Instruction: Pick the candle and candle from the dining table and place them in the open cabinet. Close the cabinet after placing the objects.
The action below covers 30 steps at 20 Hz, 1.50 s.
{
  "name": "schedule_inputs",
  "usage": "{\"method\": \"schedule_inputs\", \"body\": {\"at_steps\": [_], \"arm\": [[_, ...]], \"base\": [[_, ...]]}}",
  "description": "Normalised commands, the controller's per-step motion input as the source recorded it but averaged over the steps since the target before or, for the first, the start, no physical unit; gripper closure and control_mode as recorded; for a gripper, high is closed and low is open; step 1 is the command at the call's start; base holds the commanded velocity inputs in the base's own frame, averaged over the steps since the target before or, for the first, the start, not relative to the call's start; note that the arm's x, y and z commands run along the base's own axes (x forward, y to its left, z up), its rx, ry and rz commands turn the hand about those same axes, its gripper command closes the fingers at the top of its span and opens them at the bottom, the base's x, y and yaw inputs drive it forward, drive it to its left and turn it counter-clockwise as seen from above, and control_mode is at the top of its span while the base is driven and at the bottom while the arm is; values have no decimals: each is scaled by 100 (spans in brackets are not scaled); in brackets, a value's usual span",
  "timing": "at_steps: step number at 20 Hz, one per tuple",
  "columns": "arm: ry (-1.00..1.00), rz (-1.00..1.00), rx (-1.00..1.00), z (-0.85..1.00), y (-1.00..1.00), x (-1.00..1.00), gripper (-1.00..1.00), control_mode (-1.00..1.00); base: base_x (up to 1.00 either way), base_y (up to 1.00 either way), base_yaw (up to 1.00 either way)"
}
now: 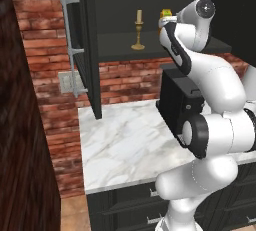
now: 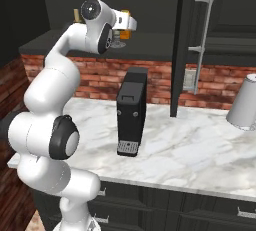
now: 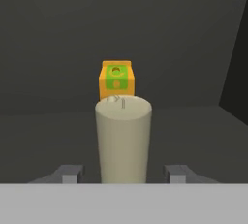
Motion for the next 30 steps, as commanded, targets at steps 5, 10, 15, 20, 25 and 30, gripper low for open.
{"method": "schedule_inputs", "body": {"at_steps": [5, 10, 15, 20, 25, 30], "arm": [[0, 0, 0, 0, 0, 0, -100, -100], [0, 0, 0, 0, 0, 0, -100, -100], [0, 0, 0, 0, 0, -12, -100, -100], [0, 0, 0, -7, 0, -28, -100, -100], [-6, 0, 0, -4, 0, -29, -100, -100], [-6, 0, 0, 0, 0, -36, -100, -100]], "base": [[0, 0, 0], [0, 0, 0], [0, 0, 0], [0, 0, 0], [0, 0, 0], [0, 0, 0]]}}
